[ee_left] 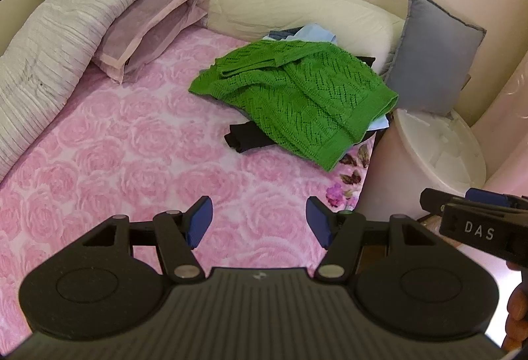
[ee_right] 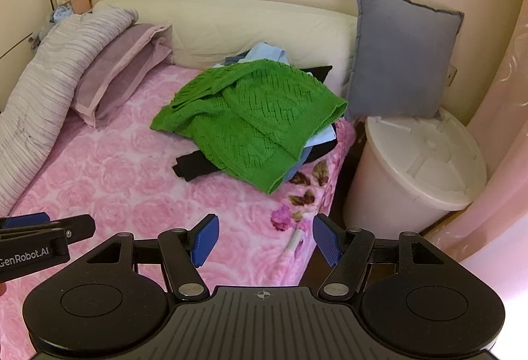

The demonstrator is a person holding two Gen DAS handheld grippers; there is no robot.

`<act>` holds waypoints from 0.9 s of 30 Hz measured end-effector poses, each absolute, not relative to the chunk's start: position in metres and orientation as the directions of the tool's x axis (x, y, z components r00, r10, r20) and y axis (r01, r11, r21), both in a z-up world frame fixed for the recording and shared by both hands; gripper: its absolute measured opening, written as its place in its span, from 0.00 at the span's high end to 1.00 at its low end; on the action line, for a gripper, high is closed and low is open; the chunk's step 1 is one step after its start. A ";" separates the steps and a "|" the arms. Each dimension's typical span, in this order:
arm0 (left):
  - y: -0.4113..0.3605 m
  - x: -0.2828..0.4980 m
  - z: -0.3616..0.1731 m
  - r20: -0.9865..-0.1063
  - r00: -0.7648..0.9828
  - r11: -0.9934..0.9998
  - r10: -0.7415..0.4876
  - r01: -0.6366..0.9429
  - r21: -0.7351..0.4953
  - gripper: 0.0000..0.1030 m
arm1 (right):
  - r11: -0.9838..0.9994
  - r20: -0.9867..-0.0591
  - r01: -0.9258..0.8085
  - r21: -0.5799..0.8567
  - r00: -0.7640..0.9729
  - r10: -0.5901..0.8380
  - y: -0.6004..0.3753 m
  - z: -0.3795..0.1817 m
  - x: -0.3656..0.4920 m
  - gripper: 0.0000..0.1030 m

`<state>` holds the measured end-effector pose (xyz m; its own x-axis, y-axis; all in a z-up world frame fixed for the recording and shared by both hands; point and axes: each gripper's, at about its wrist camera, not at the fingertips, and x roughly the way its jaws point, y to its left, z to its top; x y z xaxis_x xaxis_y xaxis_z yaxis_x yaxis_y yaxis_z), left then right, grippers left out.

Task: Fold clothes
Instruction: 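Move both grippers toward the green knitted vest on the clothes pile, then grasp the green vest with the right gripper and lift it off the pile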

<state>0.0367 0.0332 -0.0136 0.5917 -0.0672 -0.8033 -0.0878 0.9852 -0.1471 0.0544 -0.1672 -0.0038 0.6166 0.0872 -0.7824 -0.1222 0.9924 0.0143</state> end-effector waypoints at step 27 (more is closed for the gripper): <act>0.011 0.190 -0.086 -0.885 0.465 0.958 -0.036 -0.236 -0.163 0.43 | 0.960 -0.847 -0.266 -0.082 0.526 0.073 -0.199 -0.071 0.229 0.35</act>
